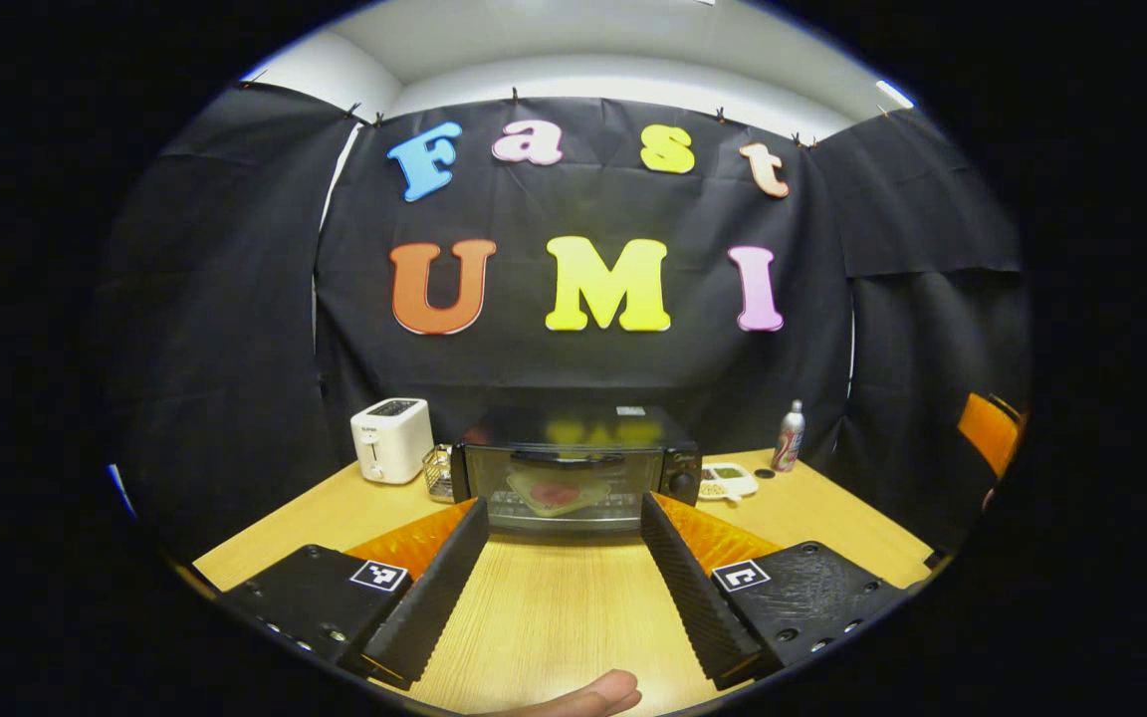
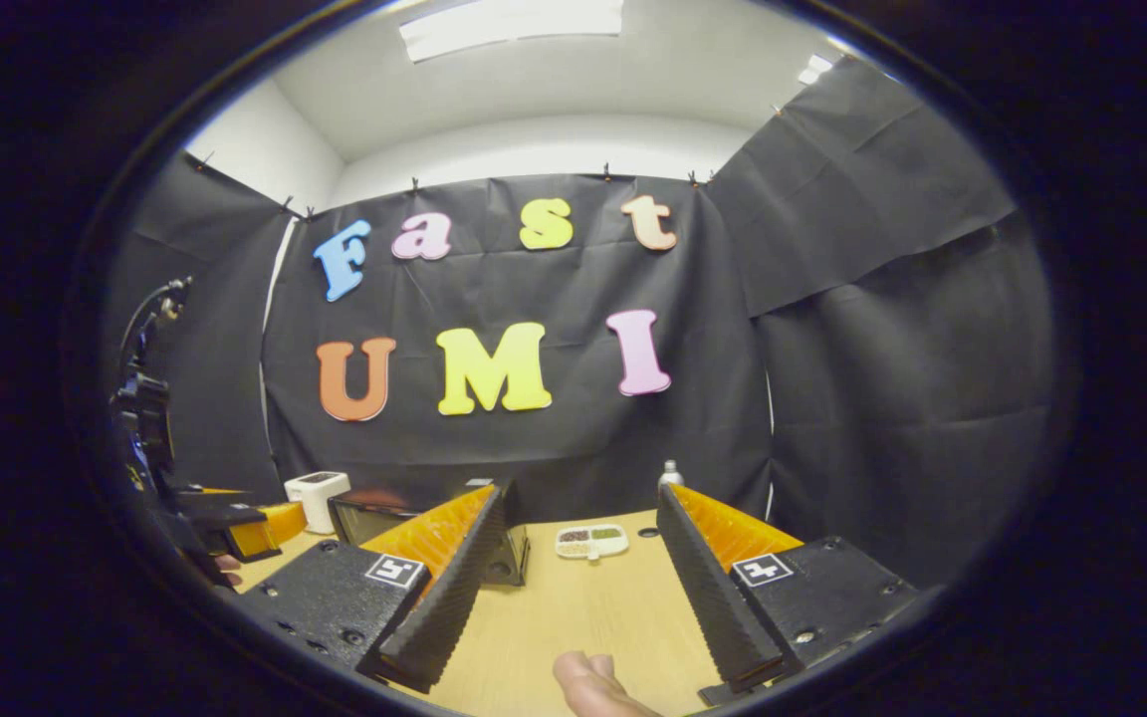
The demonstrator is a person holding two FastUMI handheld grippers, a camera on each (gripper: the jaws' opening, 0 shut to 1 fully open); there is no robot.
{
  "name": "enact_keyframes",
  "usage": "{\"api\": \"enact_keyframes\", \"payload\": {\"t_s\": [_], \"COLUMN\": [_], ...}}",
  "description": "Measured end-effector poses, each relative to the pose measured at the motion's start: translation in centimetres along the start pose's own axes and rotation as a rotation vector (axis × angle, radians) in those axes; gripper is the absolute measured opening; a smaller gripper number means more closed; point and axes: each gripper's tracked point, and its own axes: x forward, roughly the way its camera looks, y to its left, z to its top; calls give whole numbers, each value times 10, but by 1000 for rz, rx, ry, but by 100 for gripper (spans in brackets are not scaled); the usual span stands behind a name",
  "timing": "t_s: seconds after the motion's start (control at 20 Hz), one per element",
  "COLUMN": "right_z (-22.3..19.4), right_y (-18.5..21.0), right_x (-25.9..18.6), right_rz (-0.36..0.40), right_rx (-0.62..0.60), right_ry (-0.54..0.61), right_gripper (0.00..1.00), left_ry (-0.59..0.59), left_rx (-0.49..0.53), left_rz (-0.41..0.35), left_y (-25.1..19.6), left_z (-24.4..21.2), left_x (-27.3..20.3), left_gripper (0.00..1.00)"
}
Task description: Open the electric oven with the left hand, put the food in, and close the electric oven.
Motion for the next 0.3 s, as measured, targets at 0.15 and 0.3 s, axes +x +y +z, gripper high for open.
{"api": "enact_keyframes", "payload": {"t_s": [0.15, 0.3], "right_z": [15, 22], "right_y": [-1, -1], "right_x": [-16, -29], "right_rz": [14, 9], "right_rx": [-46, -80], "right_ry": [-39, -52], "right_gripper": [95, 95], "left_ry": [7, -51], "left_rx": [15, 63], "left_rz": [25, 26], "left_y": [5, 0], "left_z": [4, 20], "left_x": [-34, -62], "left_gripper": [95, 84]}}
